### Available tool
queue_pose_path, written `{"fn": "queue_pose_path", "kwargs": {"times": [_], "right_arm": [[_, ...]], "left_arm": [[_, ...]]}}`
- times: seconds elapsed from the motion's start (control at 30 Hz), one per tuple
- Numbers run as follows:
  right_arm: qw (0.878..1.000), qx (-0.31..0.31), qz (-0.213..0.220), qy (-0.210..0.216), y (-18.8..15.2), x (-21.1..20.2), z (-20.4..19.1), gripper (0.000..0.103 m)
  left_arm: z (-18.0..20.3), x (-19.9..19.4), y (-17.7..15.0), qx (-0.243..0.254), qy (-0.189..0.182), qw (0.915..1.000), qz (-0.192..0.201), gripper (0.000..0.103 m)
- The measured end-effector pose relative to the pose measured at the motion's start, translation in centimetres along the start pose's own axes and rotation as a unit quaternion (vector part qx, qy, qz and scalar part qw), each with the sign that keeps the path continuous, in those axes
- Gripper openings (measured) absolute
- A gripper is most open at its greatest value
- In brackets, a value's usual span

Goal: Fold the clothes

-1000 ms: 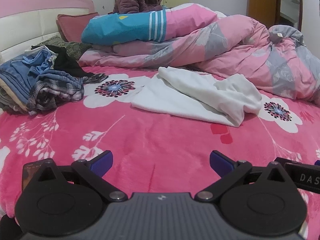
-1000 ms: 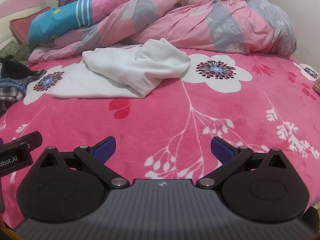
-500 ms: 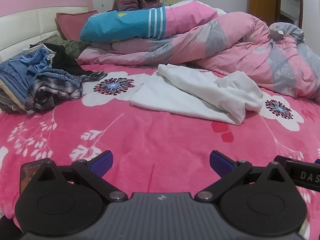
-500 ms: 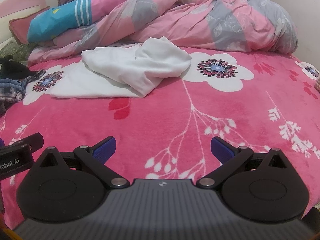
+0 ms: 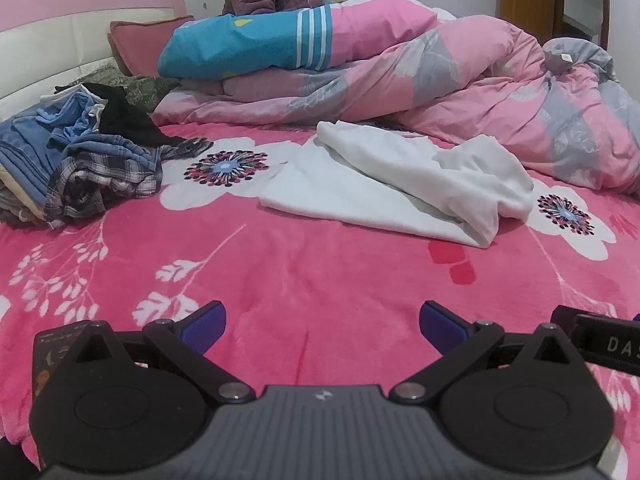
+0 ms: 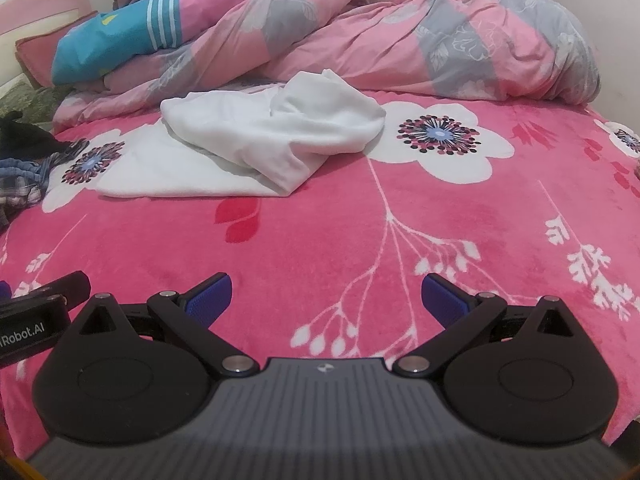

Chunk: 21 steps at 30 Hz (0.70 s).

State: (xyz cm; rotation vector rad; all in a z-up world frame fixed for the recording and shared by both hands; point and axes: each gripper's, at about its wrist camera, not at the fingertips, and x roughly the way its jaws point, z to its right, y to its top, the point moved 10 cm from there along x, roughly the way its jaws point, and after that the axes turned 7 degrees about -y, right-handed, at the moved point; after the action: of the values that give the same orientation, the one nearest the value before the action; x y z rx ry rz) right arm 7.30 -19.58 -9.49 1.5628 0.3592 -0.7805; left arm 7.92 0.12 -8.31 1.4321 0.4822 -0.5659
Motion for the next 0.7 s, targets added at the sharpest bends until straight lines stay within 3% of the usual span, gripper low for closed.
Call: {"fn": "queue_pose_path", "kwargs": {"times": [0.43,0.7], "right_arm": [[1.000,-0.005,-0.001,0.001,0.8,1.8,-0.4,0.102],[0.999,0.008,0.013,0.037,0.9,4.5,0.8,0.102]], "left_arm": [[-0.6,1.9,0.9,-0.028,-0.025,0.9992,0.012,0.103],[-0.9,5.3,2.6,-0.034,-0.037,0.9985,0.019,0.103]]}}
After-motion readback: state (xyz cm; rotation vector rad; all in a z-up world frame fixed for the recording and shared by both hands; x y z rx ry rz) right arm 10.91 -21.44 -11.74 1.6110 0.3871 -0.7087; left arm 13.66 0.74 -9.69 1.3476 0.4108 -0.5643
